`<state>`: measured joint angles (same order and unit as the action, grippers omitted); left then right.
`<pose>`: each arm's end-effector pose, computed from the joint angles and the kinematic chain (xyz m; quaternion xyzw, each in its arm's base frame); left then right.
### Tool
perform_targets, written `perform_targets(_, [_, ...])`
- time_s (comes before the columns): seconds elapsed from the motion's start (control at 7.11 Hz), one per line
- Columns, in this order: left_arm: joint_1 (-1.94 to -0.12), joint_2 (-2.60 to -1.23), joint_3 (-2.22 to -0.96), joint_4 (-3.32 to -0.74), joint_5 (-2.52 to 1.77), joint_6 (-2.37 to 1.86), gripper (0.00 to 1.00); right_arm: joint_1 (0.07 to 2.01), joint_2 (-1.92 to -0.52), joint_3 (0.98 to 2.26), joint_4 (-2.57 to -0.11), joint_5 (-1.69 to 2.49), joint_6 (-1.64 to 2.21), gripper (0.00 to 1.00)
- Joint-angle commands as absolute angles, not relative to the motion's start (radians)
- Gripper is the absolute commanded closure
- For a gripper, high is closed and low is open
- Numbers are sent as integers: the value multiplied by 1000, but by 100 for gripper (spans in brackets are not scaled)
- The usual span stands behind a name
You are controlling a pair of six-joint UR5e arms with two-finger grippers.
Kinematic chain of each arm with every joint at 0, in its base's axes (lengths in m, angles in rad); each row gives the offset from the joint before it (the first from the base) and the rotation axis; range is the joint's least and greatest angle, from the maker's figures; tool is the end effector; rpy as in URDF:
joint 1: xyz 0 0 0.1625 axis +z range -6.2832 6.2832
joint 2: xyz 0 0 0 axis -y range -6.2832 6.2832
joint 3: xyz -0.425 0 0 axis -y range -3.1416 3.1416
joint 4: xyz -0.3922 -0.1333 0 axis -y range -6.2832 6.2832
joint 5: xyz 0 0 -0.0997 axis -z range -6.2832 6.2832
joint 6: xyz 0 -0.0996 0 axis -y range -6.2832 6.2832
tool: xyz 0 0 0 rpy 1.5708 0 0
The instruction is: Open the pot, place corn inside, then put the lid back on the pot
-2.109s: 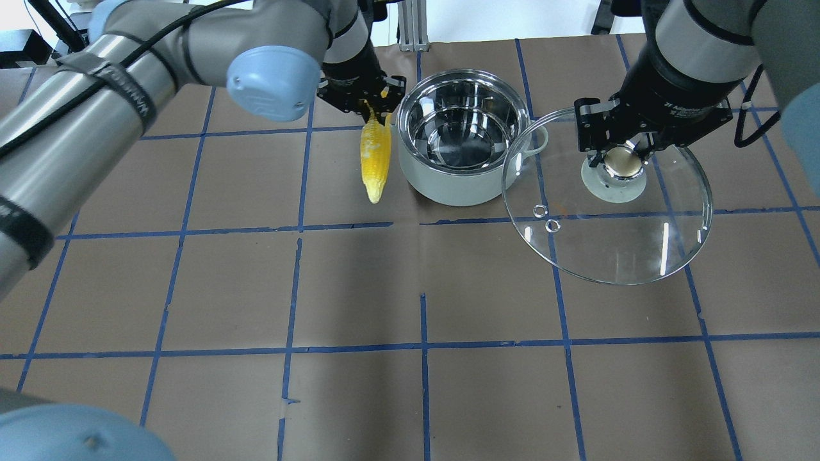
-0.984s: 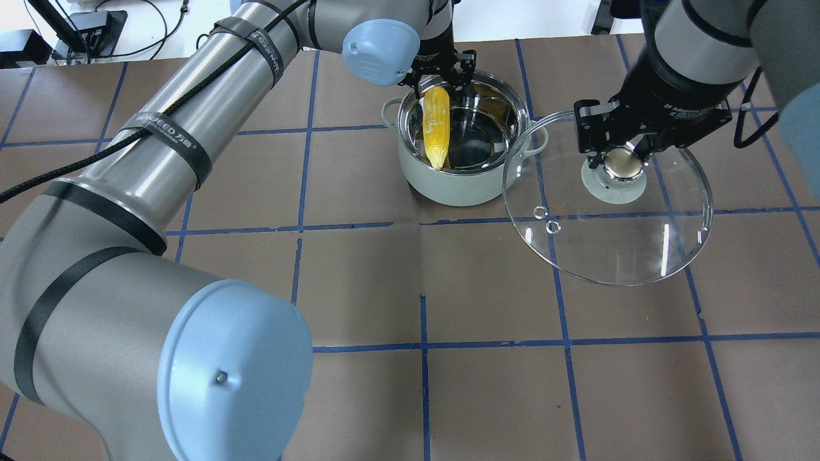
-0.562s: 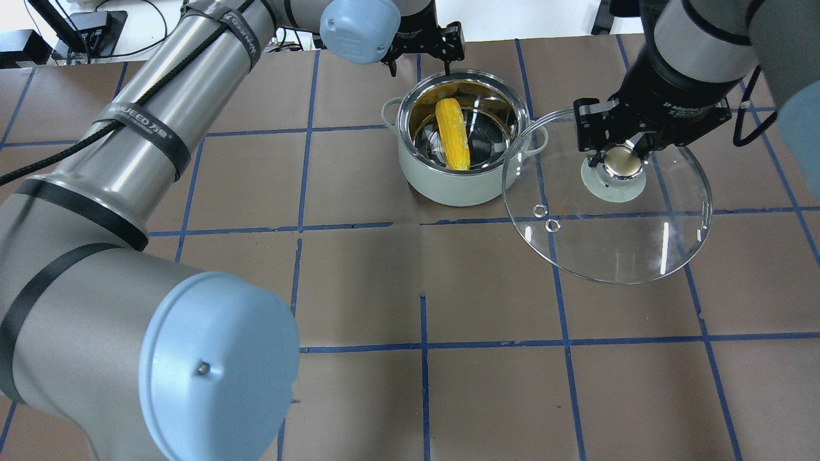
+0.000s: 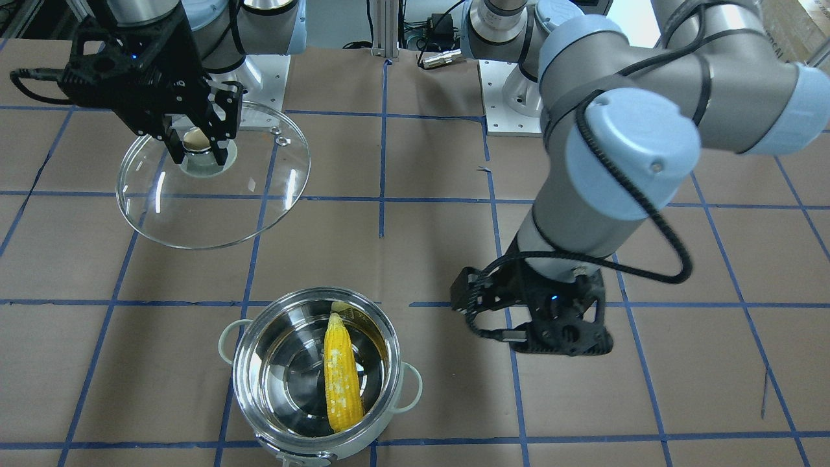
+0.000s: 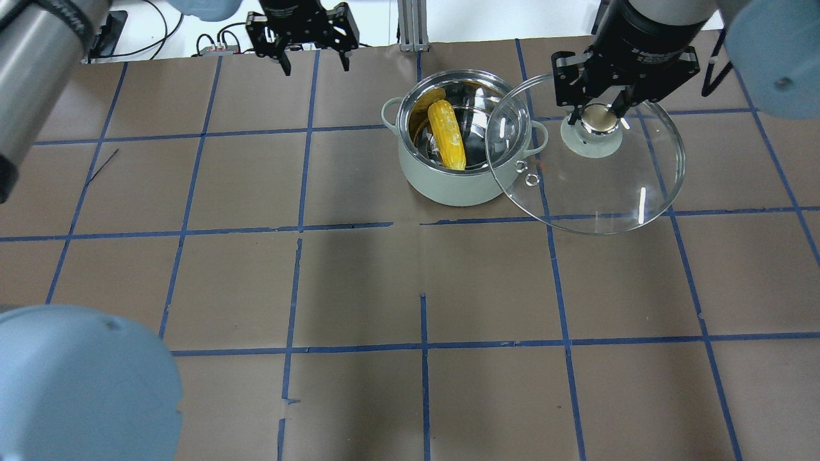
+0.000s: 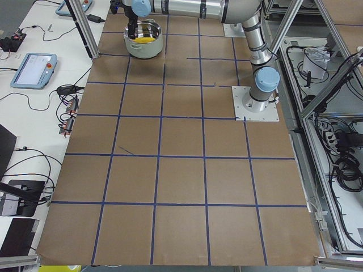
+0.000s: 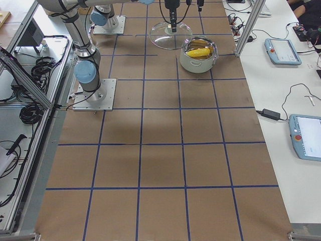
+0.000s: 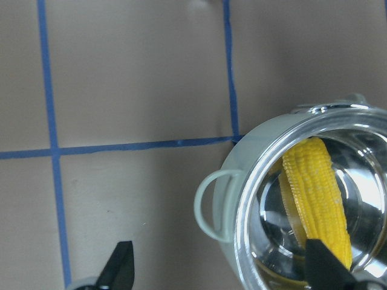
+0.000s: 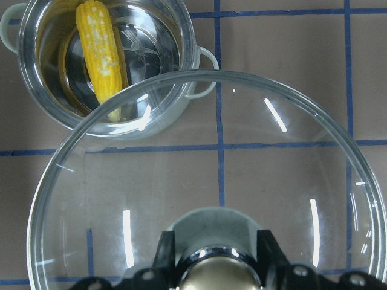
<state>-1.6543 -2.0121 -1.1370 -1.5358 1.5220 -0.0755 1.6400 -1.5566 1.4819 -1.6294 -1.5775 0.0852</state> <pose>-0.1941 -0.6622 0.4471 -0.0043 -0.9996 0.0118 0.0254 0.1675 -0.4988 0.5313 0.0082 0.9977 -0.0667 0.0018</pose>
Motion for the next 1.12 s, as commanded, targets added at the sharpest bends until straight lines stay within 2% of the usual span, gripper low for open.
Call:
perform_targets(0.0, [-1560, -1755, -1372, -1560, 1525, 13, 0, 1707, -1423, 1430, -1745, -1577, 144, 86])
perform_targets(0.14, [-1552, -1647, -1437, -1612, 1592, 38, 0, 1741, -1367, 1411, -1793, -1578, 185, 86])
perform_targets(0.28, [-1554, -1584, -1448, -1671, 1635, 38, 0, 1746, -1309, 1364, -1799, -1582, 186, 86])
perform_targets(0.56, [-1559, -1539, -1437, -1689, 1583, 23, 0, 1746, -1174, 1277, -1834, -1586, 180, 86])
perform_targets(0.98, [-1555, -1542, -1459, -1720, 1591, 18, 0, 1753, -1065, 1192, -1829, -1588, 176, 86])
